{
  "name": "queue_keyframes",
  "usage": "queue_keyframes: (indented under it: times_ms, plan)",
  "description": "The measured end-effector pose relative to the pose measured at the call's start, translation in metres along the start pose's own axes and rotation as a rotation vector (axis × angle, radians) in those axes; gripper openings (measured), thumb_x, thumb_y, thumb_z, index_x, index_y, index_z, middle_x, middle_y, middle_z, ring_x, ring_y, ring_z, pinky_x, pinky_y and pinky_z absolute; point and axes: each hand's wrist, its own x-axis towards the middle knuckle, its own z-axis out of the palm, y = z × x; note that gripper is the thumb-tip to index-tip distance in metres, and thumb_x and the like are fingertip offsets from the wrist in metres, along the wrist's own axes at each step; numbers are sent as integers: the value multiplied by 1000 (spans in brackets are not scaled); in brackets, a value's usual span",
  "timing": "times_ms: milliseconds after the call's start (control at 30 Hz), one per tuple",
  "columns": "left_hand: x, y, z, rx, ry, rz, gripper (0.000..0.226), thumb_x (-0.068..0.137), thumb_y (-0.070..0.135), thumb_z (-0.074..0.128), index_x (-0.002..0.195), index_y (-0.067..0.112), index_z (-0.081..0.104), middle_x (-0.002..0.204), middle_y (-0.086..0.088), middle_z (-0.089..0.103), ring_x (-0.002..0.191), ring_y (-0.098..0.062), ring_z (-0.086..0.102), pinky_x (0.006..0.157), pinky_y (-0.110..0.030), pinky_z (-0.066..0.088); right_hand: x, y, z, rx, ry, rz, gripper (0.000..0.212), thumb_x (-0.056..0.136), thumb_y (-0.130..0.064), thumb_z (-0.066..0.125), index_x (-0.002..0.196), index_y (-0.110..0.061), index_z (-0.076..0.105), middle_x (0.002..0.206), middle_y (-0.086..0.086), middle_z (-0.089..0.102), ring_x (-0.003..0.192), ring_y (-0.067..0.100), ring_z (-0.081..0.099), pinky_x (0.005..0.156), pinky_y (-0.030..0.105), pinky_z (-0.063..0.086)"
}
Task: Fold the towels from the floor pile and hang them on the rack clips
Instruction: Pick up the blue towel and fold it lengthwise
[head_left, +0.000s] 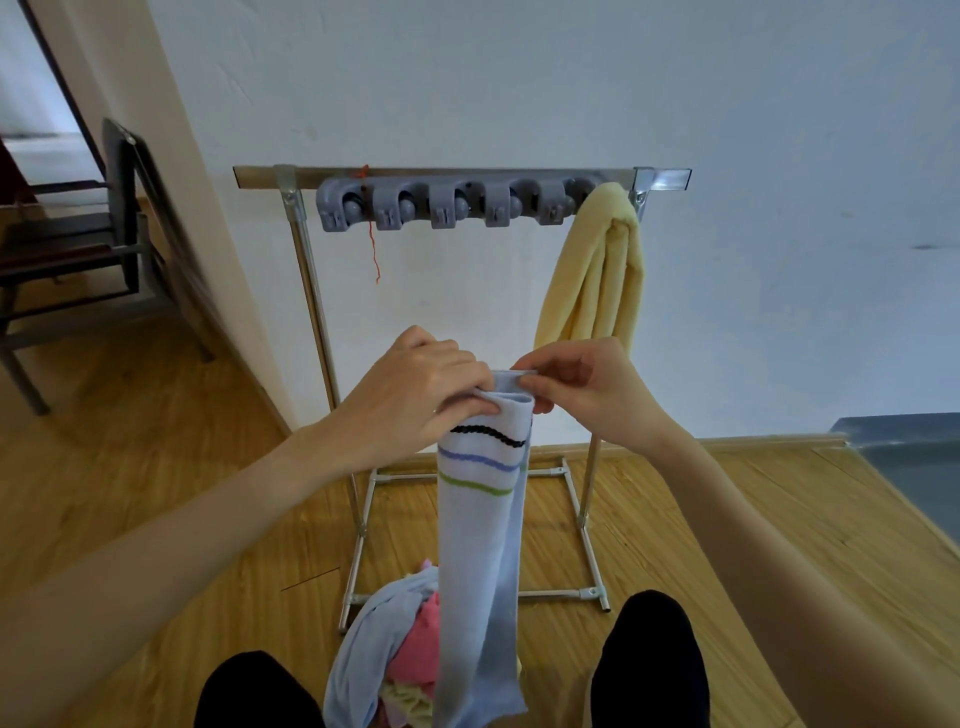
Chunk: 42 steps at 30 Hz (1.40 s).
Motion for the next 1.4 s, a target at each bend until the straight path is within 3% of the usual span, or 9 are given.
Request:
queue_keyframes:
  times_ms: [433,633,900,1033,1133,1200,1267,1333,1400]
  plan:
    - [3,11,10,-86,178,-260,23,92,39,53,81,21,60,63,10,54,60,-8,46,77,-29,35,-1,-6,4,128,-20,36,16,90,5,55,100,4,68,76,11,67,65,15,59,67,24,50]
    - [17,13,15,-114,240,-294,22,91,33,57,75,18,59,58,14,50,54,-6,44,72,-36,42,-3,-4,4,148,35,77,21,82,6,65,102,-1,67,89,15,70,83,24,68,80,32,56]
    - [32,10,4,-61,197,-183,23,90,35,58,86,15,69,73,4,65,65,-15,55,75,-37,39,11,11,1,10,230,61,20,87,6,58,101,-7,63,90,-2,67,83,8,63,77,22,53]
    - [31,6,5,-57,219,-159,21,86,27,64,100,12,67,92,-1,67,82,-19,58,79,-36,40,22,13,8,28,278,69,19,88,7,52,101,-4,62,91,5,64,80,8,61,63,12,47]
    - [5,1,27,-140,313,-314,57,75,33,76,123,12,54,120,-8,50,110,-17,47,92,-23,40,25,22,15,69,311,124,21,86,4,53,98,-10,64,92,6,66,89,21,63,68,22,50]
    - [-23,1,50,-291,342,-492,76,69,33,82,131,12,44,127,-6,43,112,-11,45,90,-16,40,25,26,20,107,319,171,22,83,0,56,91,-18,66,88,1,66,88,20,63,70,28,52]
    - [-52,1,80,-492,252,-692,75,67,28,85,130,14,47,124,2,47,108,-7,50,88,-17,45,23,29,26,172,308,208,20,79,-8,58,87,-23,67,88,0,67,91,24,64,75,38,55]
    - [-76,0,109,-743,88,-875,59,67,21,85,118,15,58,114,6,61,102,-11,60,92,-30,51,21,30,31,239,302,236,17,77,-12,59,89,-21,67,89,1,66,94,28,63,79,45,55]
    - [-91,0,135,-890,-49,-981,42,68,19,84,106,12,68,102,-1,71,95,-15,66,91,-38,53,20,28,37,294,300,252,18,76,-12,58,91,-16,67,89,4,65,89,27,63,74,42,55]
